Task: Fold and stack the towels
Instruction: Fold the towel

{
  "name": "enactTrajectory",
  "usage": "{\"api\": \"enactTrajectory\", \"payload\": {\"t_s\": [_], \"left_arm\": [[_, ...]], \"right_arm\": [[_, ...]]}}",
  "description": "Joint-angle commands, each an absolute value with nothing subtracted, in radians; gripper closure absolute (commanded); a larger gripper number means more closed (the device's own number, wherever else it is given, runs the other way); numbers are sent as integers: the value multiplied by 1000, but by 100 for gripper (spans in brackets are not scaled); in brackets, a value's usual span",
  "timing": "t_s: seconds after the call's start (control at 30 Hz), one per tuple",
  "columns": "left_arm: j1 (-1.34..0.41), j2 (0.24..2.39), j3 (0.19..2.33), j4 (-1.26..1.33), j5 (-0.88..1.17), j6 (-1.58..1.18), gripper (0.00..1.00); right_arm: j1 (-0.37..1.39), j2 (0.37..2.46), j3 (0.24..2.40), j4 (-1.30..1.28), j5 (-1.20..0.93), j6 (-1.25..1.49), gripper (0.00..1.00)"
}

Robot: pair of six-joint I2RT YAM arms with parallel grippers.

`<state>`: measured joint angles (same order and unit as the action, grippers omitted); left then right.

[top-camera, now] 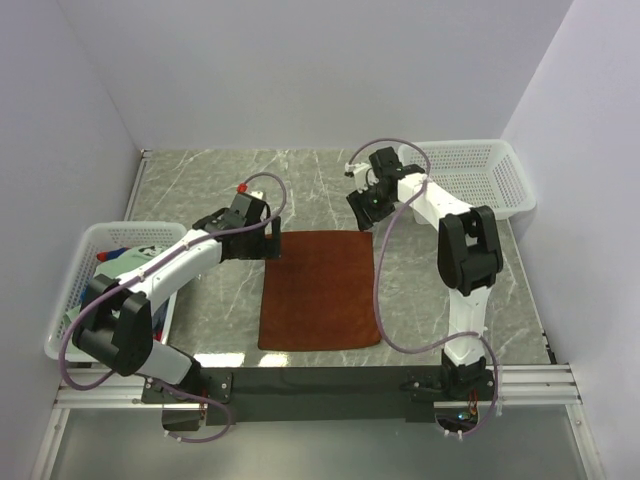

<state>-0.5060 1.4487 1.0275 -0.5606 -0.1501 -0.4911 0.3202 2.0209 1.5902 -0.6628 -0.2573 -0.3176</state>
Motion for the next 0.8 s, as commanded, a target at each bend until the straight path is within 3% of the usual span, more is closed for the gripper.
{"api": "enactTrajectory", "payload": {"t_s": [0.0,0.37,0.47,0.77], "left_arm": [[-494,1428,1069,-509,-129,-328,1],[-492,1350,983,-434,-121,-247,0],[-492,1361,980,-425,-101,-247,1],[-492,1336,965,-411,-100,-235,1]], "right_arm": [[311,2077,1698,-820,-321,-474,40],[313,2178,1796,-933,-321,-575,46],[313,2183,1779,-925,-318,-584,51],[313,2232,1799,-908,-273,-584,52]]}}
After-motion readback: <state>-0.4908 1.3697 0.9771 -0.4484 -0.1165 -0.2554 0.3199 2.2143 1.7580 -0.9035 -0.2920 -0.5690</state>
